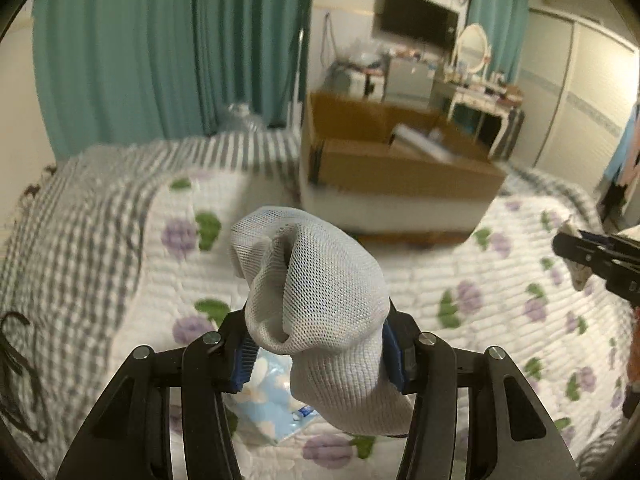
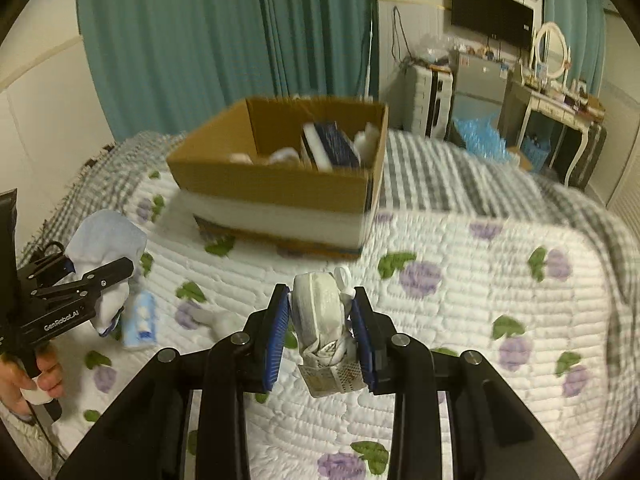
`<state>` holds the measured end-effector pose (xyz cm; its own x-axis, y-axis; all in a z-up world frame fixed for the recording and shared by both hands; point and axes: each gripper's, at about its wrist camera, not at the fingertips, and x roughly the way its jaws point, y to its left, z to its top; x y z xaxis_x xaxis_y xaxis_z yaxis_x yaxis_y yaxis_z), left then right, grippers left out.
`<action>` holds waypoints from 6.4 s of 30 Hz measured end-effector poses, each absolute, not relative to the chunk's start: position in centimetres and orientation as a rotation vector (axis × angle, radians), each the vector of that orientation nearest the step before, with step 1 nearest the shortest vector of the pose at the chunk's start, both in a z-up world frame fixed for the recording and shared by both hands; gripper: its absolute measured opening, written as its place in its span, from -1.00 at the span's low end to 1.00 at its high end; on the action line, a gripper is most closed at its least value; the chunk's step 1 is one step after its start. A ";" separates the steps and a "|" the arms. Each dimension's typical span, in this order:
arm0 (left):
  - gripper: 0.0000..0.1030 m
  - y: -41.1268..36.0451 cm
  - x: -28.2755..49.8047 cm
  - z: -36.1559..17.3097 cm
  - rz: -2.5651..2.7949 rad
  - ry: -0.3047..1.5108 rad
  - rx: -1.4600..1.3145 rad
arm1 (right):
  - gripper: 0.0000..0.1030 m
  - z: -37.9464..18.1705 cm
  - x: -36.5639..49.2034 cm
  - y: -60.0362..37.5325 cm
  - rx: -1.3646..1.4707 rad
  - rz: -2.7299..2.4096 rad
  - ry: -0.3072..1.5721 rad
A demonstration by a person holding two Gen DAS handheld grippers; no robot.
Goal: Organize soft objects
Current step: 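Carry both held items into the cardboard box and open both tools, then grasp the light-blue tissue pack with left tool while right grasps white roll, then carry both held items into the cardboard box and open both tools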
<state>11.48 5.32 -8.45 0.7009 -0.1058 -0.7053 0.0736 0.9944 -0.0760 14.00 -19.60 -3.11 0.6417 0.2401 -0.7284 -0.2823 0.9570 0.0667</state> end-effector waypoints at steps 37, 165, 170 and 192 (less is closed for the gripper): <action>0.06 1.0 28.0 -2.9 -0.184 0.656 0.086 | -0.39 0.7 31.7 -13.5 0.004 0.362 0.779; 0.13 0.7 9.1 6.0 -0.185 0.509 0.034 | -0.55 11.6 11.8 -15.2 -0.236 0.286 0.549; 0.13 0.6 13.1 7.3 -0.184 0.478 0.062 | -0.55 13.1 16.1 -15.0 -0.211 0.282 0.541; 0.39 0.6 32.5 -4.4 -0.206 0.688 0.075 | -0.51 -0.7 38.1 -11.2 -0.162 0.249 0.772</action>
<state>32.53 0.61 -4.37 0.7533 -0.1638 -0.6370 0.2129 0.9771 0.0005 38.14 -11.21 -0.70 0.6896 0.1629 -0.7057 -0.2807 0.9583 -0.0531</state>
